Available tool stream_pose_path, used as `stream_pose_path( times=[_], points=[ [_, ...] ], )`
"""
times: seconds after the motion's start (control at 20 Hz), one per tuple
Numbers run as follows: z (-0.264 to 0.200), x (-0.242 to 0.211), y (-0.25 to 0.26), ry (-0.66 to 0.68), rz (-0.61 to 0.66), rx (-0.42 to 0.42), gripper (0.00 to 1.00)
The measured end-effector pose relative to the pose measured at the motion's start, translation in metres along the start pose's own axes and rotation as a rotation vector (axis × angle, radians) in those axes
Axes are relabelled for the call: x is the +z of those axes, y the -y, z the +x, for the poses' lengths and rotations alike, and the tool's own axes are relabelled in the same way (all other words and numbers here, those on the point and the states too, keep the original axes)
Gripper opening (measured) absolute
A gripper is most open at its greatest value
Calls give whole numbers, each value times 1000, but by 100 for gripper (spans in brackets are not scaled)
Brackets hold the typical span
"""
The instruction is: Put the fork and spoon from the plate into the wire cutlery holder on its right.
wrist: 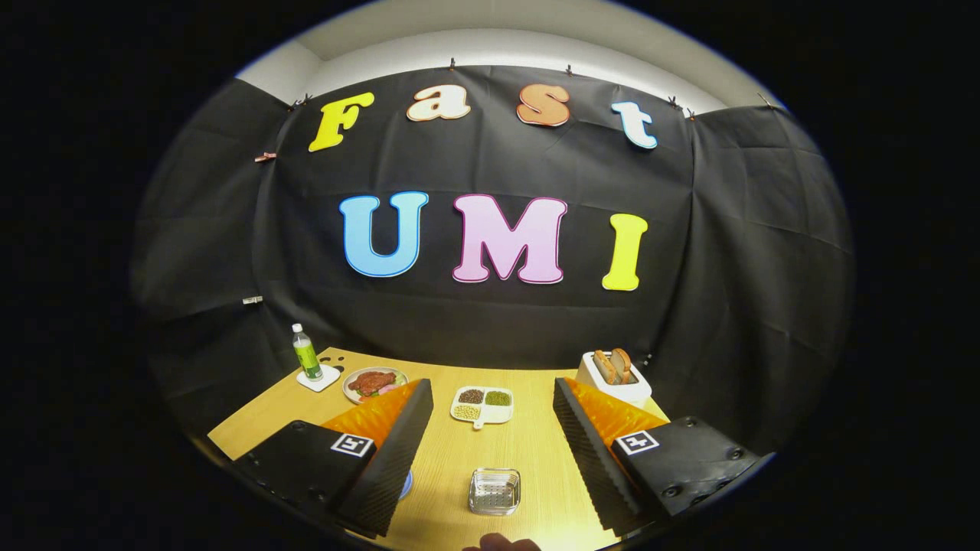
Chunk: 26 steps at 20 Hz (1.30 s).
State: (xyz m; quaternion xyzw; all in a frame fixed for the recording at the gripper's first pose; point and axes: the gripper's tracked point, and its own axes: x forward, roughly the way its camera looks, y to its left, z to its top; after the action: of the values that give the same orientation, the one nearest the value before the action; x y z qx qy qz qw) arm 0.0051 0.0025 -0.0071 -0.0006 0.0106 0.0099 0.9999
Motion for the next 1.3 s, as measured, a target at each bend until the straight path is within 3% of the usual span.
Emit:
stream_pose_path(
  times=[0.7, 0.95, 1.3],
  points=[
    [19, -18, -25, -68, 13, 40, 98],
    [38, -51, -72, -191, 42, 112, 99],
    [62, -131, -154, -416, -16, 225, 100]
  ],
)
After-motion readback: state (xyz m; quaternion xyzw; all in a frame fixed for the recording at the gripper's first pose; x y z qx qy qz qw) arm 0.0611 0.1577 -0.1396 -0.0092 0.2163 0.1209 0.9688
